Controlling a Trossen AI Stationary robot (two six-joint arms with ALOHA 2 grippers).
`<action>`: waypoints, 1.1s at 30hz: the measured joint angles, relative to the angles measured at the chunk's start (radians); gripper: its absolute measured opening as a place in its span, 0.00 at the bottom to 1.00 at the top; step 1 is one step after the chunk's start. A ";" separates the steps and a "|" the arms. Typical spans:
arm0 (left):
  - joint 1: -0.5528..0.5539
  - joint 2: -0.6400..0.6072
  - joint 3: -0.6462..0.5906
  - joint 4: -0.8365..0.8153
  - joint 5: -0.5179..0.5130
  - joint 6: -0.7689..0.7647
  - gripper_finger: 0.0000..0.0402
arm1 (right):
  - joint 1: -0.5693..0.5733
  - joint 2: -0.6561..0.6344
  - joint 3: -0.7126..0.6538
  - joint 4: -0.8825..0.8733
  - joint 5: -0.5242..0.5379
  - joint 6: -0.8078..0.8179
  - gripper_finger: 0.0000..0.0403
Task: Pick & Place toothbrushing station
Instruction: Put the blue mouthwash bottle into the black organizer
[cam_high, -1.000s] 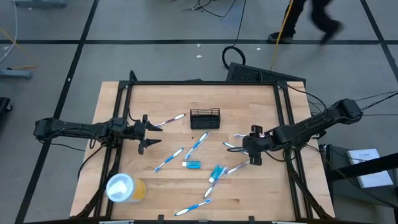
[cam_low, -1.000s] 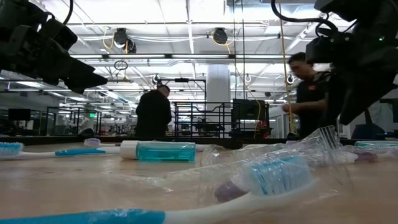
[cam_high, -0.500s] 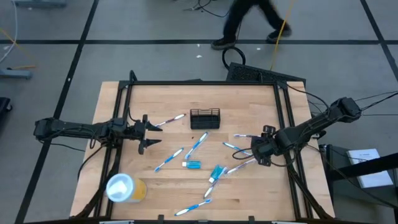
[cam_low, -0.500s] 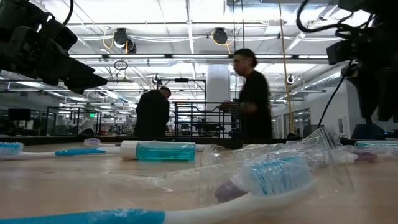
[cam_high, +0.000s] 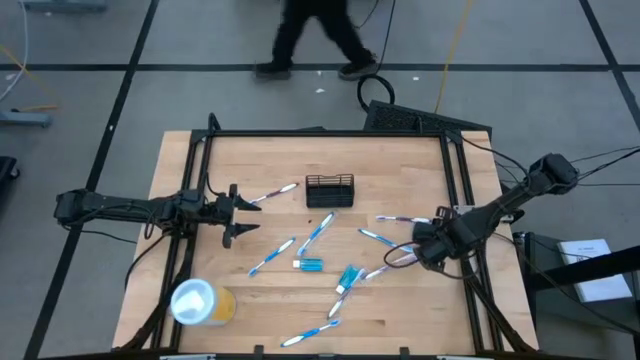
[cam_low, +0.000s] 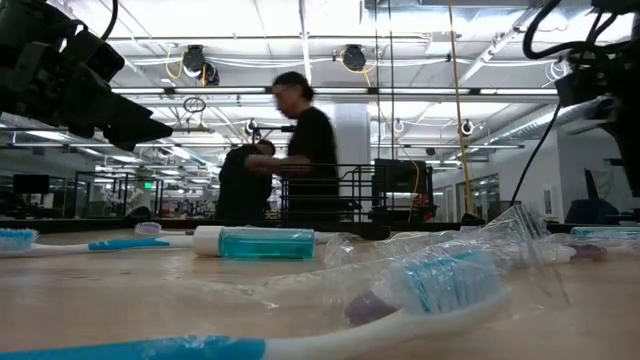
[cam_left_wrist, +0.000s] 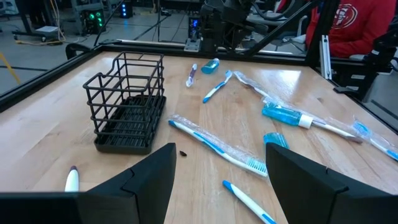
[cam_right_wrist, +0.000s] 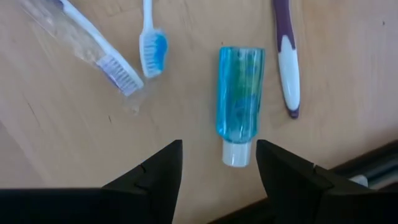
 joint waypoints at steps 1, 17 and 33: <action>0.000 0.000 0.000 0.000 0.000 0.000 0.63 | 0.009 0.000 0.000 -0.007 0.000 0.015 0.46; 0.000 0.000 0.000 0.001 -0.028 0.000 0.63 | 0.035 0.000 0.000 -0.031 -0.108 0.096 0.02; 0.000 0.000 0.000 0.000 -0.027 -0.001 0.63 | 0.035 0.000 -0.072 -0.026 -0.202 0.139 0.00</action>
